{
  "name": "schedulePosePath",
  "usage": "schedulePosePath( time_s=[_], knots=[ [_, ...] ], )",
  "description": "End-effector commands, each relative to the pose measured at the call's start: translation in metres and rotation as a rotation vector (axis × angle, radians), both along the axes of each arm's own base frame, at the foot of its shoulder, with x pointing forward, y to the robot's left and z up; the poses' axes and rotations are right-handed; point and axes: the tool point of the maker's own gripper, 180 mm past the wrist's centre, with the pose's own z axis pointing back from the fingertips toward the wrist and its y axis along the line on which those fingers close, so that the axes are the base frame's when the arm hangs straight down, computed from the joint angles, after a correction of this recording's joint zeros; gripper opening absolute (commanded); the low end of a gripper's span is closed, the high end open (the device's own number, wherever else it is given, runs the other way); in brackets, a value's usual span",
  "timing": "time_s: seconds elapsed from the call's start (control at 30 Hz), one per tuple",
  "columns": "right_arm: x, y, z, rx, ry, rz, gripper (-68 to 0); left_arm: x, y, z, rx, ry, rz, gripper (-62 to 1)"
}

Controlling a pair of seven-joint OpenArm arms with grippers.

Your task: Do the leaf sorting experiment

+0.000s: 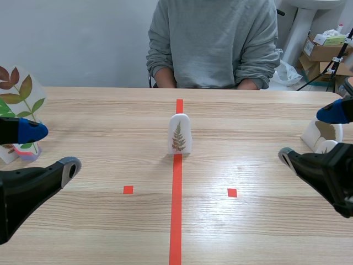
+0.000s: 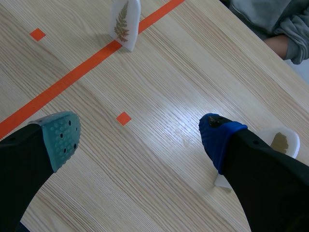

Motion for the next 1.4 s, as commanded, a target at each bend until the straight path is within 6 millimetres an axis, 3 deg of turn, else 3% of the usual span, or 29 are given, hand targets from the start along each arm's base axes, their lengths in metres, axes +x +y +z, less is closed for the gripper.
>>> schedulePosePath(
  time_s=[0.0, 0.67, 0.83, 1.1, 1.37],
  knots=[
    [0.004, 0.002, 0.009, 0.010, -0.031, 0.003, -17.2, 0.002, 0.001, 0.005, -0.015, -0.016, 0.007, -12.5],
    [0.004, 0.002, 0.009, 0.009, -0.031, 0.003, -17.2, 0.007, 0.002, 0.007, 0.000, -0.039, 0.006, -12.5],
    [0.004, 0.002, 0.009, 0.009, -0.031, 0.003, -17.2, 0.022, 0.000, 0.003, 0.040, -0.068, -0.036, -12.5],
    [0.004, 0.002, 0.009, 0.009, -0.031, 0.003, -17.2, 0.061, -0.007, -0.040, 0.111, -0.051, -0.110, -12.5],
    [0.004, 0.001, 0.008, 0.001, -0.031, 0.002, -17.2, 0.111, -0.034, -0.069, 0.107, -0.034, -0.165, -12.5]
  ],
)
